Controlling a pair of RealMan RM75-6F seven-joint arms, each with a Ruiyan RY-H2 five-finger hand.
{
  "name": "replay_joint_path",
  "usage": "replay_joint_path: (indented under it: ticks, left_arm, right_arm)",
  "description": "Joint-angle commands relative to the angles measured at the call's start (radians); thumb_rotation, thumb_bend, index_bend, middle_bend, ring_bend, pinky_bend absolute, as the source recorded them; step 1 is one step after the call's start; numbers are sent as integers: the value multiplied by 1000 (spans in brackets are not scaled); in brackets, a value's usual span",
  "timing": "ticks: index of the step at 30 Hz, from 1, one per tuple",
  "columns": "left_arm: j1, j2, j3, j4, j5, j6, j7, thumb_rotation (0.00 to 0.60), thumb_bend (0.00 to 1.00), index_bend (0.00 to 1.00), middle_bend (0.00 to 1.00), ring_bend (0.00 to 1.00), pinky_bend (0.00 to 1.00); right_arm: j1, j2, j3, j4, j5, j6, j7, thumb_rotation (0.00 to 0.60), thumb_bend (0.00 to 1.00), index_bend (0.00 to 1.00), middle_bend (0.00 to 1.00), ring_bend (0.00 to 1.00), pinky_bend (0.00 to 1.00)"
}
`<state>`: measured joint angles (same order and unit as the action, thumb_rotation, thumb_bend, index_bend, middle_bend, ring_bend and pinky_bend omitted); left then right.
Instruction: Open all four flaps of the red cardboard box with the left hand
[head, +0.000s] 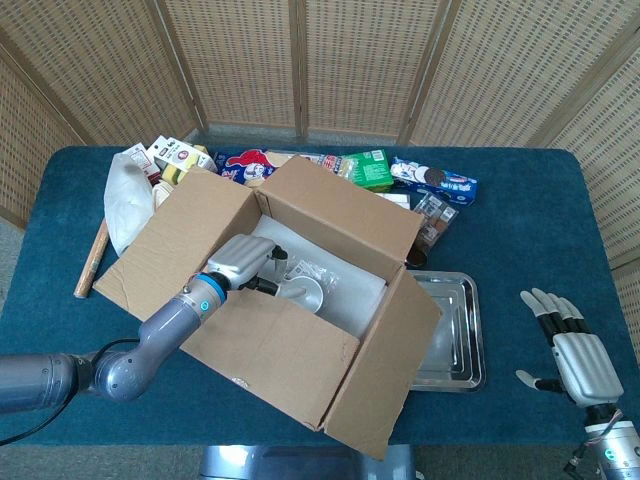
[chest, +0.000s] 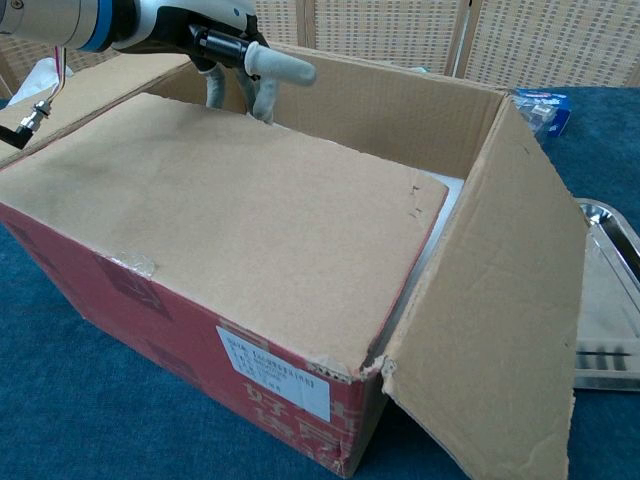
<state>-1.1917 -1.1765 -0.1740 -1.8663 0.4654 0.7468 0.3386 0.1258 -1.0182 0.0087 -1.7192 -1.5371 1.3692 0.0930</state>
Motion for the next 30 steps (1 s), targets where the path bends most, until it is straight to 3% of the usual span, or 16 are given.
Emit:
replay_joint_path:
  ticks: [1, 14, 21, 30]
  left_arm:
    - [-8, 2, 13, -2, 0, 4, 10, 208, 0, 587, 463, 318, 521]
    - [-11, 17, 36, -13, 15, -22, -19, 211, 0, 594, 481, 324, 548]
    - [-19, 59, 53, -51, 9, -79, -45, 209, 0, 594, 485, 326, 547]
    - [-12, 135, 39, -84, 36, -155, -131, 208, 0, 596, 487, 331, 545]
  right_arm:
    - [0, 0, -1, -1, -1, -2, 2, 600, 0, 0, 0, 0, 0]
    - [-1, 0, -1, 0, -4, 4, 1, 600, 0, 0, 0, 0, 0]
    - [-3, -2, -5, -4, -13, 9, -8, 600, 0, 0, 0, 0, 0]
    - [-5, -5, -8, -5, -21, 14, -16, 600, 0, 0, 0, 0, 0]
